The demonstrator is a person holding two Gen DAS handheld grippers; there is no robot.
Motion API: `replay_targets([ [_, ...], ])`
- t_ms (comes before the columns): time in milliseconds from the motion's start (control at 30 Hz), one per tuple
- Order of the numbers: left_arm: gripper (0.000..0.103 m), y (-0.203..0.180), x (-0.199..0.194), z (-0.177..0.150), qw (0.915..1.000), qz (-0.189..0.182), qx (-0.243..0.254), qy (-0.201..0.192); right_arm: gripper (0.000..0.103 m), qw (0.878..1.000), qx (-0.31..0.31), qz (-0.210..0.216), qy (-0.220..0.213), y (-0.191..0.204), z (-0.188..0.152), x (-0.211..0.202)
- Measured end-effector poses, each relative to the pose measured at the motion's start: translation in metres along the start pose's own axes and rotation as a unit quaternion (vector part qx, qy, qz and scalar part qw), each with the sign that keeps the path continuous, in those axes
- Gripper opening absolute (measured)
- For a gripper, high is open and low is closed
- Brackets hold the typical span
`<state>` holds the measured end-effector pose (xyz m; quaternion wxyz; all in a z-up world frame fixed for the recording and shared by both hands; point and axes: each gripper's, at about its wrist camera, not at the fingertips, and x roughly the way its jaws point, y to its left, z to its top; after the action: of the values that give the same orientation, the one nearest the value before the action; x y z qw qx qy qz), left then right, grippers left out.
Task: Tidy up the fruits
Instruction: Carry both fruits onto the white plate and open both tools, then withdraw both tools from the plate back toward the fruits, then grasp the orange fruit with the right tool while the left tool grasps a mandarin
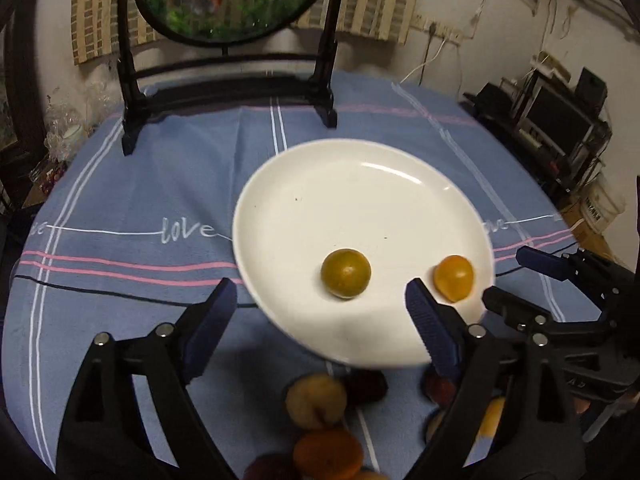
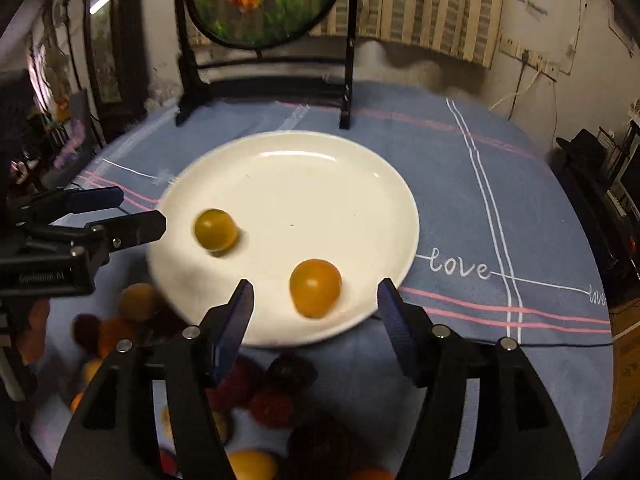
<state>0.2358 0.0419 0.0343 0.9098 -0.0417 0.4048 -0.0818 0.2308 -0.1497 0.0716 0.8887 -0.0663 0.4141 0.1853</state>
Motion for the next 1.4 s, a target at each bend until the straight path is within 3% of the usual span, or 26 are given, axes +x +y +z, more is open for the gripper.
replay_targets([
  [100, 0.096, 0.003, -0.033, -0.02, 0.9995, -0.013, 0.006, -0.027, 0.066, 1.0, -0.001, 0.014, -0.017, 0.0, -0.024, -0.036],
  [233, 0.096, 0.007, -0.056, -0.061, 0.9997, 0.001, 0.023, -0.009, 0.068, 0.999, 0.015, 0.019, -0.027, -0.005, -0.064, -0.068],
  [333, 0.096, 0.013, -0.072, -0.089, 0.9996, 0.019, 0.013, -0.014, 0.068, 0.999, 0.03, 0.013, -0.028, -0.006, -0.092, -0.079],
  [567, 0.096, 0.017, -0.097, -0.144, 0.9992, 0.018, -0.034, -0.009, 0.068, 0.999, 0.041, 0.009, 0.005, 0.003, -0.148, -0.081],
  [733, 0.096, 0.021, -0.1, -0.176, 0.9971, -0.013, -0.073, 0.018, 0.068, 0.999, 0.028, 0.005, 0.024, 0.014, -0.155, -0.072],
  [867, 0.096, 0.017, -0.1, -0.18, 0.9981, 0.017, -0.053, 0.027, 0.068, 0.999, 0.029, -0.002, 0.04, 0.02, -0.148, -0.061],
  [967, 0.096, 0.02, -0.098, -0.18, 0.9977, 0.019, -0.055, 0.036, 0.061, 0.998, 0.029, -0.012, 0.053, 0.024, -0.141, -0.05],
  [1000, 0.096, 0.019, -0.097, -0.18, 0.9979, 0.018, -0.051, 0.037, 0.052, 0.998, 0.029, -0.011, 0.055, 0.025, -0.139, -0.047],
  [1033, 0.098, 0.018, -0.097, -0.181, 0.9982, 0.017, -0.045, 0.036, 0.037, 0.998, 0.027, -0.011, 0.06, 0.026, -0.138, -0.043],
  [1200, 0.101, 0.01, -0.102, -0.183, 0.9997, 0.018, -0.011, 0.016, 0.035, 0.998, 0.034, -0.003, 0.055, 0.025, -0.137, -0.038],
  [1400, 0.101, 0.004, -0.097, -0.178, 0.9996, -0.008, -0.019, 0.021, 0.035, 0.998, 0.044, 0.027, 0.047, 0.017, -0.151, -0.051],
])
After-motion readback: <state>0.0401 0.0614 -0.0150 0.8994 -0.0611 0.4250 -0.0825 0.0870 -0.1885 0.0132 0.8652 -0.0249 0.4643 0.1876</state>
